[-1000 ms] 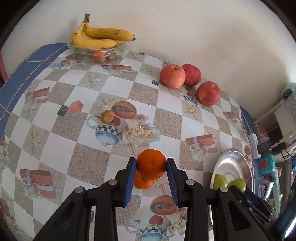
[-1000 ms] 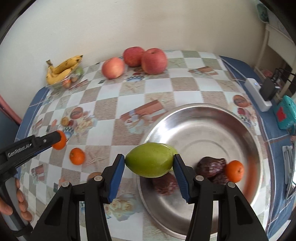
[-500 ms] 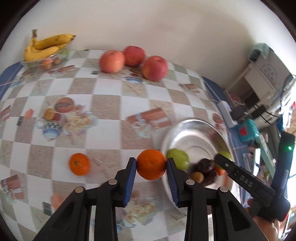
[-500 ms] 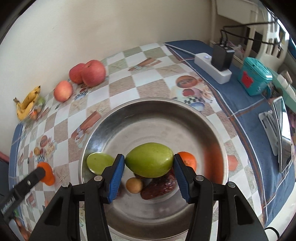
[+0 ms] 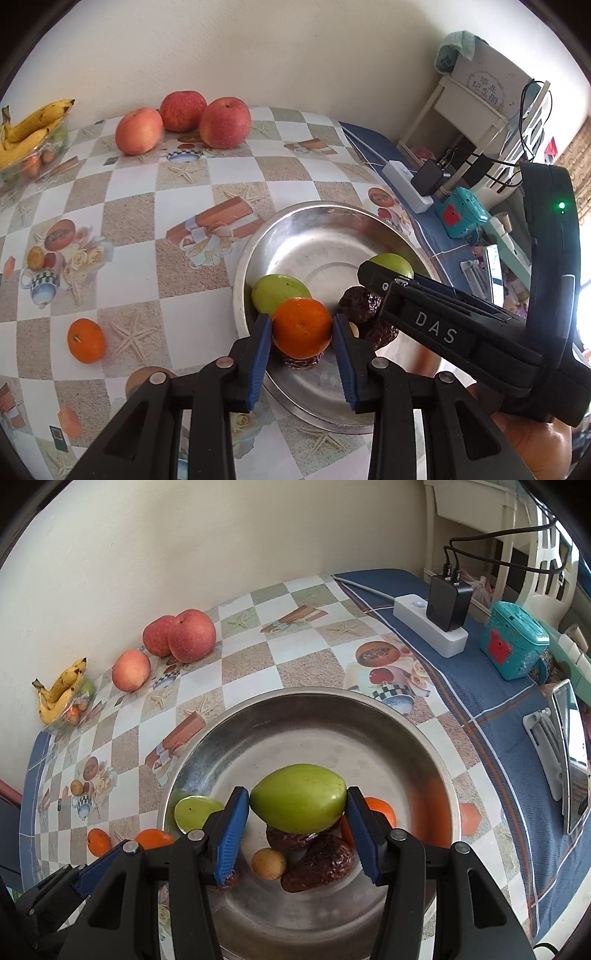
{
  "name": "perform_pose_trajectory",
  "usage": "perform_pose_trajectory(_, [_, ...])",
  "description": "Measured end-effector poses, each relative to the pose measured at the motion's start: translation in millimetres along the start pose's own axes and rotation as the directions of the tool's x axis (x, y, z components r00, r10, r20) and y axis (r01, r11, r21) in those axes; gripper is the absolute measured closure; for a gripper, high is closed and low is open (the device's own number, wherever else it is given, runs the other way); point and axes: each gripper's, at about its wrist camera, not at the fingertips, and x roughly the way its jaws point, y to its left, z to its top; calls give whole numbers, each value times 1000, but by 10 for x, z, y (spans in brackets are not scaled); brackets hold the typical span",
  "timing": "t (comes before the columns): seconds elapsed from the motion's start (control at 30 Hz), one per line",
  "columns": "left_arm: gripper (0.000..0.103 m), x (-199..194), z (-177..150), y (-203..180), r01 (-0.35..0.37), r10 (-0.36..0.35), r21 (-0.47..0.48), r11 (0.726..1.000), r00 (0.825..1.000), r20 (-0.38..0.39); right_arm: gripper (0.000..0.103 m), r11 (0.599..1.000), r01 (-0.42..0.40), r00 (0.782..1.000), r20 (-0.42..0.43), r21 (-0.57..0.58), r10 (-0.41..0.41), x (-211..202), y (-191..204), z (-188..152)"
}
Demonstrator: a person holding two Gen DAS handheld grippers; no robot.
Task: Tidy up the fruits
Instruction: 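Carry the green mango and tangerine to the steel plate and release both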
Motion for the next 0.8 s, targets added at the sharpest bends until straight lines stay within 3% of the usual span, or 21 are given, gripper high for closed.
perform_pose_trajectory(0.63, [63,5,-7,41,-27,27,-2,1000,1000,-6,47,1000,-4,1000,5,-29,4,-11,63,-6])
perform_pose_trajectory(0.8, [54,19,-1,168,-60,60,-43,997,998,-16,47,1000,-2,1000,-5,-31,1,-1,64,-4])
